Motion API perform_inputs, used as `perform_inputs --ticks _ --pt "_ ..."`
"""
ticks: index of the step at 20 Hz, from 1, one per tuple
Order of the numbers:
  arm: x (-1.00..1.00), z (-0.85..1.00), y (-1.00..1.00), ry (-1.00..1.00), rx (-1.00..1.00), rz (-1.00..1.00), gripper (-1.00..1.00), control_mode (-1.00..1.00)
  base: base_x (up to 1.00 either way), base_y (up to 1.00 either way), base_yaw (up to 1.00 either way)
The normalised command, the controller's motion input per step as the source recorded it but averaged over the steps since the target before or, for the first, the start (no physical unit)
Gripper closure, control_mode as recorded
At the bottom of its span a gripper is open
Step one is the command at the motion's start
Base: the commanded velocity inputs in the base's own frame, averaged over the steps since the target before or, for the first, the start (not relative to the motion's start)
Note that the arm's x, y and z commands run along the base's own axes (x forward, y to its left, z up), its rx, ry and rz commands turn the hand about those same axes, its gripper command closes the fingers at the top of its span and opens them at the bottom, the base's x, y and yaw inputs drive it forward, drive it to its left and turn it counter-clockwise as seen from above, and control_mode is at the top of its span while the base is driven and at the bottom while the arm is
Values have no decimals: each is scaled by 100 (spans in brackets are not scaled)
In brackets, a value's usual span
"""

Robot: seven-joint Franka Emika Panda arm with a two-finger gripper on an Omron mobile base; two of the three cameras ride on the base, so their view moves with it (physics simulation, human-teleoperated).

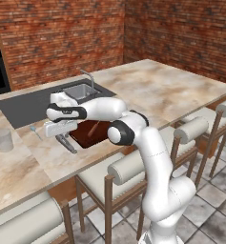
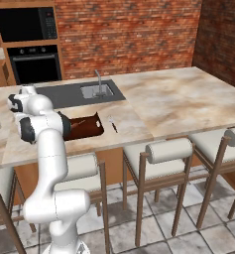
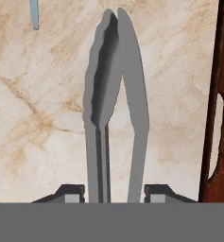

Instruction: Take the tongs from the drawer on the left and place them on the dining counter next to the tray containing the hot dog.

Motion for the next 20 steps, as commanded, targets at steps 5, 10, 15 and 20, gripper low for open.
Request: perform_inputs --ticks 5,10,15,20 --pt "0 0 0 0 0 0 -100 -100 0 0 0" --pt "0 0 0 0 0 0 -100 -100 0 0 0" --pt "-4 0 0 -1 0 0 -100 -100 0 0 0" --pt "-21 38 0 -9 0 0 -100 -100 0 0 0"
